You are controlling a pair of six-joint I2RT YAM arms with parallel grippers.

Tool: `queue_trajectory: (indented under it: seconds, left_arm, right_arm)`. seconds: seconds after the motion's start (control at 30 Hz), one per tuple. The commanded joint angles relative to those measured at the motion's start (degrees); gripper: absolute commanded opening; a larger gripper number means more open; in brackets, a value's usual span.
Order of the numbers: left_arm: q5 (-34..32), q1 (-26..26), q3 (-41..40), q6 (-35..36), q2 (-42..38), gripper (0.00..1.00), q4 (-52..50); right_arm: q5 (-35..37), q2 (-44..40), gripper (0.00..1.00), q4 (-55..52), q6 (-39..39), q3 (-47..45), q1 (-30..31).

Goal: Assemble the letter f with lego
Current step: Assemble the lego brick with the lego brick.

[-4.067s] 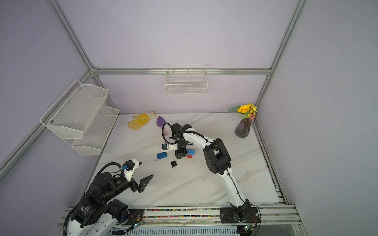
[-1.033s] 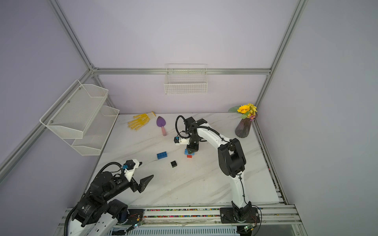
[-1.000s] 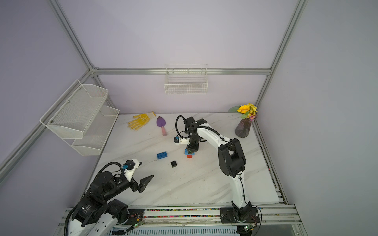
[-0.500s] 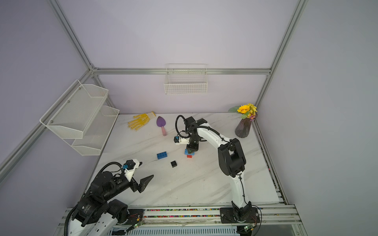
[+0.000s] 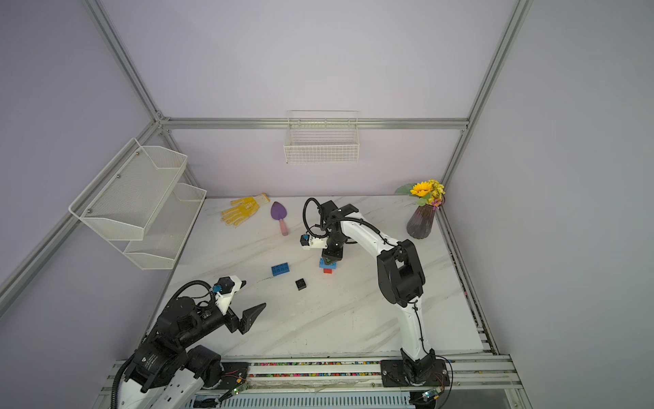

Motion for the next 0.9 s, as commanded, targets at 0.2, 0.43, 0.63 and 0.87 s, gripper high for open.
queue_trajectory:
  seconds: [0.2, 0.43, 0.63, 0.87]
  left_arm:
    - [0.78, 0.53, 0.14, 1.37, 0.38, 1.0, 1.68]
    - [0.83, 0.53, 0.16, 1.37, 0.39, 1.0, 1.64]
    - [0.75, 0.53, 0.07, 1.37, 0.32, 1.0, 1.63]
    - [0.75, 0.61, 0.07, 1.37, 0.33, 1.0, 1.65]
  right_arm:
    - [-1.23, 2.39, 0.02, -0.03, -1.0, 0.19, -0.59]
    - [-0.68, 2.31, 0.02, -0.03, -1.44, -0.74, -0.69]
    - [-0.62, 2.07, 0.02, 0.66, -1.67, -2.28, -0.6]
    - [-1.84, 2.71, 0.02, 1.03, -1.5, -2.86, -0.35]
